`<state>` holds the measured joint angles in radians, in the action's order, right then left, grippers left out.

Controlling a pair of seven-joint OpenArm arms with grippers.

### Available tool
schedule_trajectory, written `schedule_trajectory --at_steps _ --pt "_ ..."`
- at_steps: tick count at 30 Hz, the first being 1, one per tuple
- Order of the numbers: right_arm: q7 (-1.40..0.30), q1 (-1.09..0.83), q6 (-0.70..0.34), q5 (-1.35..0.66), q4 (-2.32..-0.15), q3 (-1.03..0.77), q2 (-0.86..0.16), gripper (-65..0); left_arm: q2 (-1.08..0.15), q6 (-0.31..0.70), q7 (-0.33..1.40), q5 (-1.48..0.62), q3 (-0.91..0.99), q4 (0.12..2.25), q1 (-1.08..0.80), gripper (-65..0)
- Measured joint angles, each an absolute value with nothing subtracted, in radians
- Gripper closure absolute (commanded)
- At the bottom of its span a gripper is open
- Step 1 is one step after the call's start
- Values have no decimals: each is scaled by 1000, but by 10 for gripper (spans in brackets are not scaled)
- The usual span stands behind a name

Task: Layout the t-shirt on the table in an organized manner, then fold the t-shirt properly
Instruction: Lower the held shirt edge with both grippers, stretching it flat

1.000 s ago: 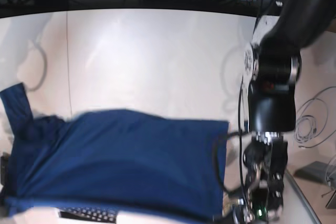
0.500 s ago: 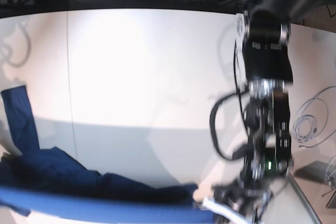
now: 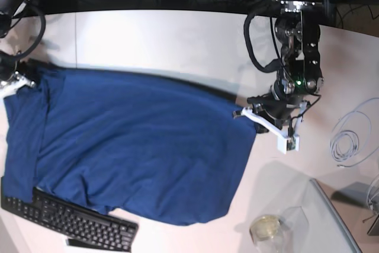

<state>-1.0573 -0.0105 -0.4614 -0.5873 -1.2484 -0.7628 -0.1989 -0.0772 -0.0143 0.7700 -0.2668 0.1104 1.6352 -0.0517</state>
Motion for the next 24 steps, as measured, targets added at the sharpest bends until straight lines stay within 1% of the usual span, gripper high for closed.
schedule_trajectory --at_steps 4,8,12,16,21,24 --pt "-1037 -68 -461 -596 -1252 -764 -203 -5 -91 -11 767 -267 111 1666 -120 0" --pt "-1037 -119 -461 -595 -1248 -764 -184 -5 -110 -8 767 -267 111 1683 -165 0" --pt "-992 -160 -461 -594 -1243 -764 -178 -5 -119 -6 767 -271 131 1685 -196 0" --pt "-993 -168 -461 -596 -1243 -761 -170 -5 -125 -8 767 -269 168 1685 -216 0" --pt "-991 -183 -461 -594 -1243 -759 -170 -5 -122 -7 767 -270 167 1684 -255 0" --pt "-986 -193 -461 -595 -1245 -697 -176 -5 -123 -8 765 -269 167 1663 -263 0"
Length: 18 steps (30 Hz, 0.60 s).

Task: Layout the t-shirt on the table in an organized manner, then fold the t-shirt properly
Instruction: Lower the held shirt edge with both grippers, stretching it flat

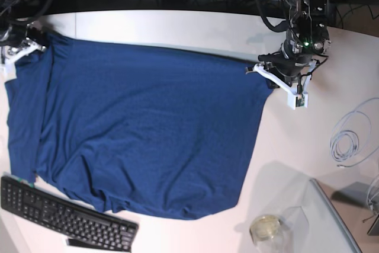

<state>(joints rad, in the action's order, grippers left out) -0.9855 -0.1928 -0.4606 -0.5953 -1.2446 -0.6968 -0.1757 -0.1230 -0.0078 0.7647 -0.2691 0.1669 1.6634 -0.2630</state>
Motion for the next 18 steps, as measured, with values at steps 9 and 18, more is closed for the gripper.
schedule_trajectory --at_steps 9,18 --pt "-915 -239 -461 -622 -1248 -661 -173 -5 -122 -8 759 -267 167 1614 -300 0" --pt "-912 -266 -462 -620 -1248 -661 -210 -5 -122 -8 759 -268 167 1618 -352 0"
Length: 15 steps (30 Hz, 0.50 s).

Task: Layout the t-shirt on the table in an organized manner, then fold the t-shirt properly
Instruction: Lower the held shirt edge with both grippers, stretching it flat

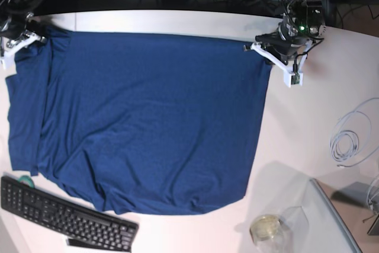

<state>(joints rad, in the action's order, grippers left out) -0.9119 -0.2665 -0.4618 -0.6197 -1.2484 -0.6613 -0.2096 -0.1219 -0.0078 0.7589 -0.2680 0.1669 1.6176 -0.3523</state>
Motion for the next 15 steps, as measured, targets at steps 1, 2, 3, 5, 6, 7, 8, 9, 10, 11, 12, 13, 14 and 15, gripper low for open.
schedule_trajectory --at_steps 1,2,3,5,6,7,8,9,10,11,12,13,14,15 --pt "-912 -266 -462 -618 -1248 -661 -210 -5 -122 -8 759 -268 167 1618 -361 0" --pt "-911 -266 -462 -618 -1248 -661 -210 -5 -122 -8 760 -267 167 1620 -367 0" --pt "-911 -267 -462 -618 -1248 -661 -210 -5 -122 -8 760 -267 167 1625 -372 0" --pt "-912 -266 -462 -618 -1248 -661 -210 -5 -121 -8 759 -268 167 1633 -376 0" --pt "-912 -267 -462 -618 -1248 -661 -210 -5 -121 -7 759 -268 167 1634 -376 0" --pt "-912 -266 -462 -618 -1248 -661 -210 -5 -121 -8 759 -267 167 1634 -376 0" --pt "-912 -266 -462 -618 -1248 -661 -210 -5 -122 -8 759 -267 167 1634 -376 0" --pt "-912 -266 -462 -618 -1248 -661 -210 -5 -121 -8 759 -267 167 1634 -377 0" --pt "-911 -266 -462 -618 -1248 -661 -210 -5 -121 -8 759 -267 167 1634 -377 0" --pt "-912 -267 -462 -618 -1248 -661 -210 -5 -121 -8 759 -267 167 1634 -377 0" --pt "-912 -266 -462 -618 -1248 -661 -210 -3 -120 -8 759 -267 167 1634 -377 0" --pt "-912 -267 -462 -618 -1248 -661 -210 -3 -120 -8 759 -267 167 1634 -377 0" --pt "-911 -269 -461 -618 -1248 -661 -210 -3 -120 -8 759 -267 167 1634 -377 0" --pt "-909 -273 -461 -621 -1249 -661 -210 -3 -120 -8 760 -267 167 1635 -377 0"
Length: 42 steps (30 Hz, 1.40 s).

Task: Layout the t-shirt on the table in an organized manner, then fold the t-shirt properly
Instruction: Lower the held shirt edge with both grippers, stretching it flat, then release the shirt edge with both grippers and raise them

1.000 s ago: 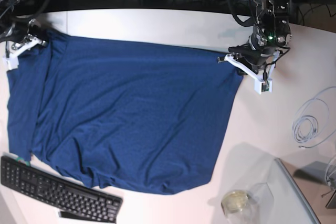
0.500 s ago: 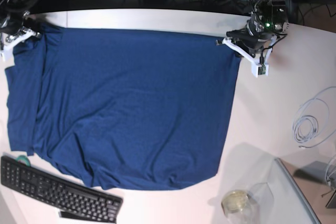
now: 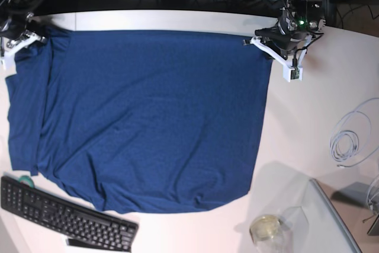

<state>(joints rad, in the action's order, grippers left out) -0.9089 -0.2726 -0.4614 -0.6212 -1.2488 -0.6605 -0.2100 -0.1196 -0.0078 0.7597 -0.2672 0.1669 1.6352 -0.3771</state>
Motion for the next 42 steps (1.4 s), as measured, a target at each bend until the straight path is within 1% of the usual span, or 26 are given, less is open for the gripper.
schedule_trajectory --at_steps 9,11,13,14,15,16,17,19,21,22,24,27,29,32,33,37,40,42 --pt "-906 -280 -461 -624 -1250 -661 -210 -8 -119 -8 760 -268 167 1635 -377 0" --pt "-906 -280 -461 -624 -1250 -661 -210 -8 -119 -8 760 -269 167 1635 -377 -135" --pt "-906 -280 -461 -624 -1250 -662 -210 -12 -119 -9 760 -271 167 1635 -377 -252" --pt "-906 -280 -461 -624 -1250 -662 -210 -36 -119 -9 760 -270 167 1635 -377 -311" --pt "-906 -280 -461 -623 -1250 -662 -210 -80 -119 -9 760 -271 167 1635 -377 -362" --pt "-907 -280 -462 -624 -1251 -664 -210 -135 -119 -8 760 -270 167 1635 -377 -393" --pt "-908 -281 -462 -625 -1258 -665 -209 -206 -119 -9 760 -271 167 1636 -381 -426" --pt "-908 -280 -466 -630 -1263 -667 -209 -359 -119 -8 760 -271 167 1638 -388 -469" --pt "-903 -281 -472 -641 -1269 -668 -209 -474 -119 -8 761 -270 169 1638 -393 -477" --pt "-898 -283 -472 -645 -1270 -668 -209 -497 -116 -6 767 -271 183 1638 -393 -476" --pt "-890 -287 -472 -643 -1282 -672 -209 -497 -105 -2 768 -284 245 1638 -393 -476" --pt "-907 -314 -463 -611 -1317 -727 -192 -498 -96 -4 767 -271 372 1639 -389 -477" --pt "-935 -350 -451 -577 -1380 -757 -176 -498 -94 -4 765 -270 453 1635 -385 -479" --pt "-936 -380 -455 -585 -1475 -800 -173 -500 -97 -7 759 -273 536 1603 -379 -474" --pt "-924 -377 -455 -588 -1488 -804 -179 -500 -98 4 761 -271 554 1600 -379 -474" --pt "-925 -368 -455 -597 -1493 -807 -184 -500 -88 120 760 -272 629 1608 -364 -474" --pt "-931 -369 -455 -583 -1491 -835 -183 -500 -89 123 756 -280 675 1610 -358 -474" --pt "-909 -334 -459 -530 -1477 -828 -218 -500 -92 113 756 -266 683 1610 -366 -474"
